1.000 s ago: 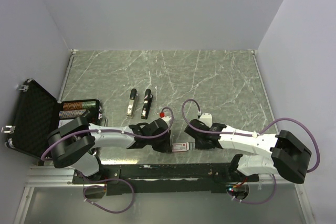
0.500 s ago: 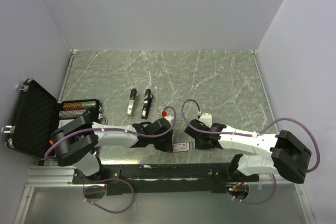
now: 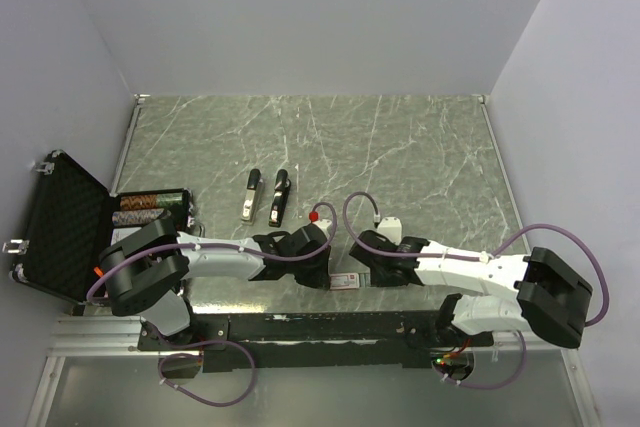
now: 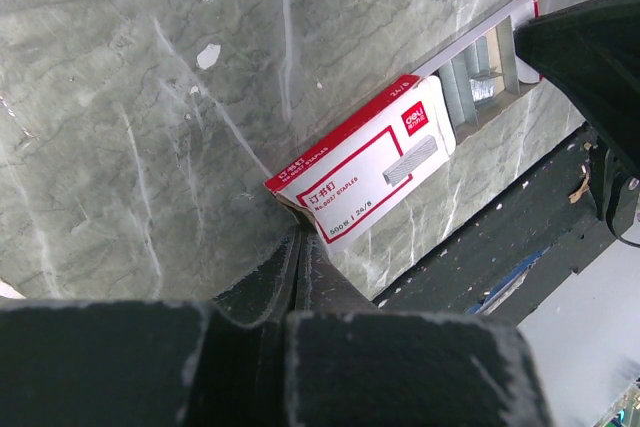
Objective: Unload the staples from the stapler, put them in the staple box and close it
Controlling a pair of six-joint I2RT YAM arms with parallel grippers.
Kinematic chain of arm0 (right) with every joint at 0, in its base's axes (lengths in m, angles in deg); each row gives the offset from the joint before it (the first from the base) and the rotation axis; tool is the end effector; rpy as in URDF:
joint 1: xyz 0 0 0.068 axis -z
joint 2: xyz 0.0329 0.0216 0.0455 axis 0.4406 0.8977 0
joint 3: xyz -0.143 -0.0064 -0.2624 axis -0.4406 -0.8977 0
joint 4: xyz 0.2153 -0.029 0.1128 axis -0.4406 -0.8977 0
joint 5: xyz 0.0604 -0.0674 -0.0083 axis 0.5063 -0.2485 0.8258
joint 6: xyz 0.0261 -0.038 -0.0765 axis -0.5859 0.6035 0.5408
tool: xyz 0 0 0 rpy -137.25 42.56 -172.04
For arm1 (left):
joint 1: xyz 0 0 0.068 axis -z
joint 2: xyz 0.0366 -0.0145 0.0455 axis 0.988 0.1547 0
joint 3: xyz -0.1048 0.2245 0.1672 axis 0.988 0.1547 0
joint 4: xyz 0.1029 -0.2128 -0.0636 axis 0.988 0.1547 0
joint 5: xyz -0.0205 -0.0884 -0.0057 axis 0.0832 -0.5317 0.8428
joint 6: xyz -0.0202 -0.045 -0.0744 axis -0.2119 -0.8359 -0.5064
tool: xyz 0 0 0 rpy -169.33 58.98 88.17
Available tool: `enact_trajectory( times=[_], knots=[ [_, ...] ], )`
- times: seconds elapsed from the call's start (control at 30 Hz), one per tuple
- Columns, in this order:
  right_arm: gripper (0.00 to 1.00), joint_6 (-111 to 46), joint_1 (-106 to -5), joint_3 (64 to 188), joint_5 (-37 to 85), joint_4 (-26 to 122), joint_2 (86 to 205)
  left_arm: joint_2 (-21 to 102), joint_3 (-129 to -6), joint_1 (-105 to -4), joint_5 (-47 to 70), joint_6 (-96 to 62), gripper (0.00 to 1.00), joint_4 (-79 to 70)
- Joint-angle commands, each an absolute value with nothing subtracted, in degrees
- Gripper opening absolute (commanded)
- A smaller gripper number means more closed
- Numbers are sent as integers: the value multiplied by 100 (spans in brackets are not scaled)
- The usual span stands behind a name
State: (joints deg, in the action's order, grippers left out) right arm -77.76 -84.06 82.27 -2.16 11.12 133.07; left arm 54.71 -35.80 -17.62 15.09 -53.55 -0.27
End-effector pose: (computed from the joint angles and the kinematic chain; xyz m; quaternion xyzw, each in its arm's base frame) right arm 0.1133 0.1329 0.1524 -0.0258 0.9771 0.0208 0.2100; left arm 0.1318 -0.2789 0.1514 0.1429 0.9316 -0.2957 0.1556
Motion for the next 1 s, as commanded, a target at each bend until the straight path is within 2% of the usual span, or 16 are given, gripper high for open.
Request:
enact_trajectory(
  times=[0.0,0.97],
  knots=[
    [0,-7842,-8494,8341,-163,1051,13412,5614,-3479,-1738,1795,-5252,1,234],
    [0,-7745,-8626,8666,355,1851,13825,5605,-3444,-1738,1690,-5270,1,138]
  ],
)
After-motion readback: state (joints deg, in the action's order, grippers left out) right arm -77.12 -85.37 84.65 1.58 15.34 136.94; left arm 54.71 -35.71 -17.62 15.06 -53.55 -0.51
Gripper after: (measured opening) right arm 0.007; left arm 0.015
